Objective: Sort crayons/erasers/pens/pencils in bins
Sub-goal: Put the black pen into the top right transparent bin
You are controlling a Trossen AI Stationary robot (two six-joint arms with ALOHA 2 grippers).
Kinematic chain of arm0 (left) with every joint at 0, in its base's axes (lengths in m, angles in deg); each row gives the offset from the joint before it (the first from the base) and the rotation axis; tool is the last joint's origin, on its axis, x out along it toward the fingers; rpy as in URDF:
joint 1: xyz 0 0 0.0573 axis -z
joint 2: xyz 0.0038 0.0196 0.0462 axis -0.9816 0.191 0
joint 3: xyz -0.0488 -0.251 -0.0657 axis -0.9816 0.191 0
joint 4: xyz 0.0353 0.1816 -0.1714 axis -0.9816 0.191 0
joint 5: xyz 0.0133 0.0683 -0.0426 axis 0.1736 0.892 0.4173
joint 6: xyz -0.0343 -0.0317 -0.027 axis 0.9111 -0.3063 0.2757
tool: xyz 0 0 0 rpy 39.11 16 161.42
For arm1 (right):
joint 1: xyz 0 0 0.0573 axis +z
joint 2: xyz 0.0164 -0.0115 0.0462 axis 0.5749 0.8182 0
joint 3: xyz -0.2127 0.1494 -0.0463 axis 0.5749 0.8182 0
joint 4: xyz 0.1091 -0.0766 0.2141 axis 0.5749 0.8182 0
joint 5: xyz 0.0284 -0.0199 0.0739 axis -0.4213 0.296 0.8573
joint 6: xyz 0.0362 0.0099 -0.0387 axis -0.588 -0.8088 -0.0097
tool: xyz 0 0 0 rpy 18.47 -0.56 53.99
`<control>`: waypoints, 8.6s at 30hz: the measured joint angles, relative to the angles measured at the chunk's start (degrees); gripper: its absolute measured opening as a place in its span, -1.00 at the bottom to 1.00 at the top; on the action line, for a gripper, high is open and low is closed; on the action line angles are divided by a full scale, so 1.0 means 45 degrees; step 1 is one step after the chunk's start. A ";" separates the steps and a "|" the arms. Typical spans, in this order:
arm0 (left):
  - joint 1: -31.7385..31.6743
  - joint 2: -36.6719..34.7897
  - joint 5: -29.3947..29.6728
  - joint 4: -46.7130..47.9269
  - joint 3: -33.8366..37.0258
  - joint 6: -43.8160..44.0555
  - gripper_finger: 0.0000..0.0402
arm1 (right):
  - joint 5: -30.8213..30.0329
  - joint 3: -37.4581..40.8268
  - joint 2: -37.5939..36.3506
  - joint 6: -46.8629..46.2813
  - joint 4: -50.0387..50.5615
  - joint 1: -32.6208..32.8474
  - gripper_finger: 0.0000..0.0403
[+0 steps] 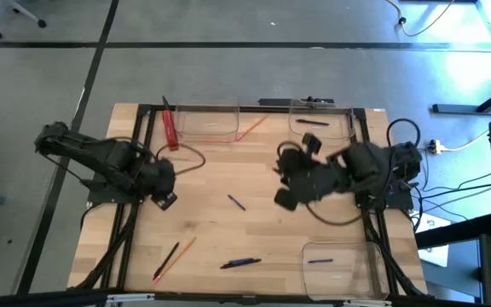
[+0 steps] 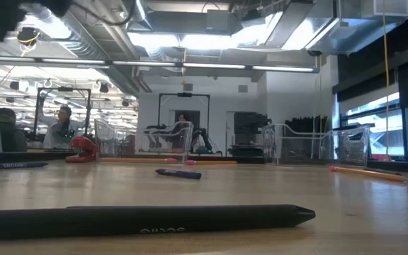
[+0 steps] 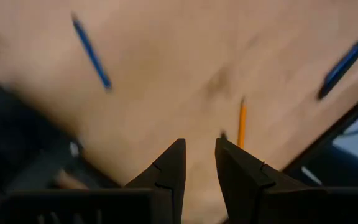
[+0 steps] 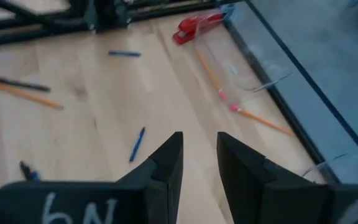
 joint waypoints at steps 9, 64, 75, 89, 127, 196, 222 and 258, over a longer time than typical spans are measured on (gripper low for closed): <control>0.2447 -0.0001 -0.1243 -0.2904 0.2148 0.4514 -0.60 | 0.1390 0.0000 -0.0331 0.2562 -0.0769 -0.1088 -0.50; 0.6665 0.7247 0.0262 -0.9638 0.2922 0.7813 -0.60 | 0.2954 0.0005 -0.0331 0.4911 -0.1869 -0.1650 -0.50; 0.6660 0.7765 0.0127 -0.9631 0.2864 0.7881 -0.60 | 0.2949 0.0005 -0.0331 0.4952 -0.1864 -0.1650 -0.50; 0.6665 0.7799 0.0225 -0.9303 0.2888 0.8101 -0.95 | 0.2949 0.0005 -0.0331 0.5202 -0.1864 -0.1650 -0.50; 0.2890 0.2442 0.3577 -0.7555 0.2937 0.0332 -0.97 | 0.3300 0.0010 -0.0331 0.5258 -0.1472 -0.1645 -0.50; -0.2933 0.3962 0.4256 -0.9113 -0.3547 -1.5577 -0.97 | 0.5708 0.0233 0.1471 0.8385 -0.3064 -0.3792 -0.50; -0.3043 0.3952 0.4596 -0.8806 -0.3581 -1.5451 -0.97 | 0.5752 0.0223 0.1486 0.9204 -0.3126 -0.3790 -0.50; -0.3030 0.3943 0.4550 -0.8970 -0.3577 -1.5446 -0.97 | 0.6116 0.0228 0.1991 0.9175 -0.3297 -0.3899 -0.51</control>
